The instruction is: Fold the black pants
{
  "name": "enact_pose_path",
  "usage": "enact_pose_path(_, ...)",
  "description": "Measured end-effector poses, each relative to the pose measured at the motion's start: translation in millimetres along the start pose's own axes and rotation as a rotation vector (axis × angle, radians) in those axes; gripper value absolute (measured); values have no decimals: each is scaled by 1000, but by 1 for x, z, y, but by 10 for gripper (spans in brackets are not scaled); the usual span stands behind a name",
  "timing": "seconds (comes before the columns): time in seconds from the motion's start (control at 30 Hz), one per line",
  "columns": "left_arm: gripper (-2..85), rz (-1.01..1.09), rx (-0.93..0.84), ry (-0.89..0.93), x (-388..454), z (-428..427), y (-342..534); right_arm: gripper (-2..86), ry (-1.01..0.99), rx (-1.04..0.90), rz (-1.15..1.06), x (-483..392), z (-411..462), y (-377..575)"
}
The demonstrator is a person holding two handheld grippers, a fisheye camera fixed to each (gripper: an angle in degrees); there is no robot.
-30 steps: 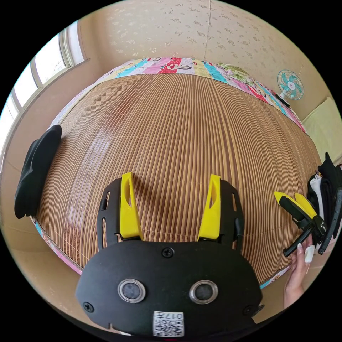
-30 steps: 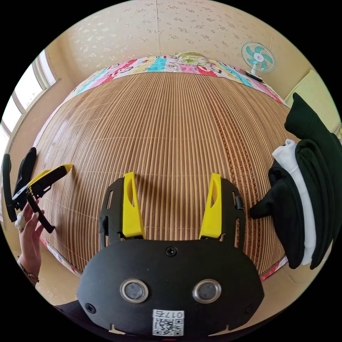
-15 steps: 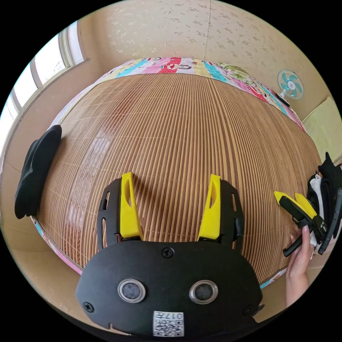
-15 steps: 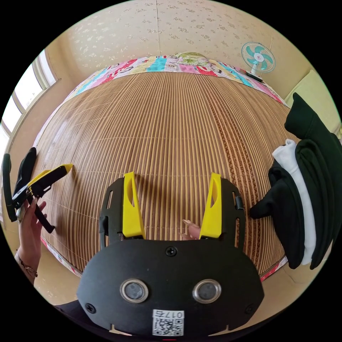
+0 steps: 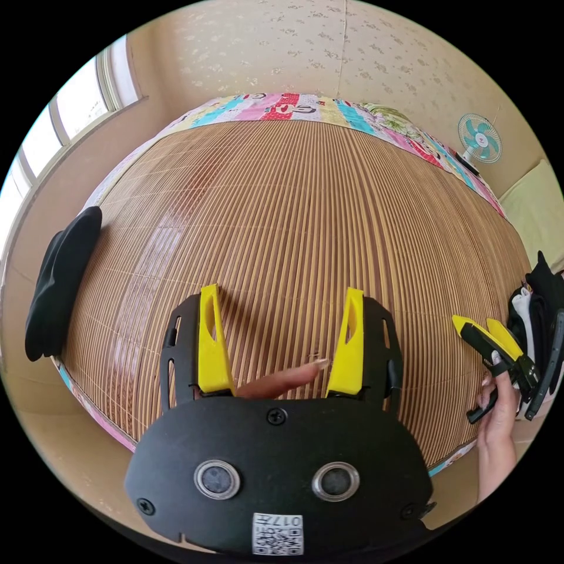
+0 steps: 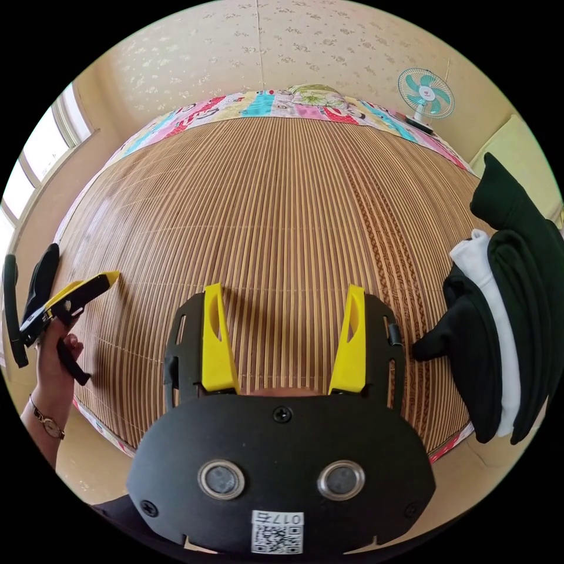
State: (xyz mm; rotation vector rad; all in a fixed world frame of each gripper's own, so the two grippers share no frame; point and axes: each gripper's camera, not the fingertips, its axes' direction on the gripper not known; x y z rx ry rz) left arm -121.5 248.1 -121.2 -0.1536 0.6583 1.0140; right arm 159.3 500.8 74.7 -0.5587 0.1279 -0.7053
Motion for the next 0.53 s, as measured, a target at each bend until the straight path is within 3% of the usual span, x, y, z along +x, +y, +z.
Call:
enact_pose_path(0.1, 268, -22, -25, -1, 4, 5, 5, 245, -9, -68, -8, 1, -4, -3)
enact_pose_path(0.27, 170, -55, -70, 88, 10, -4, 9, 187, -62, -153, -62, 15, -33, -8)
enact_pose_path(0.4, 178, -4, 36, 171, 30, -60, 13, 181, -113, -4, 6, 65, -124, -6)
enact_pose_path(0.53, 165, 165, 222, 229, 77, -147, 15, 178, -7, 252, 75, 147, -250, 7)
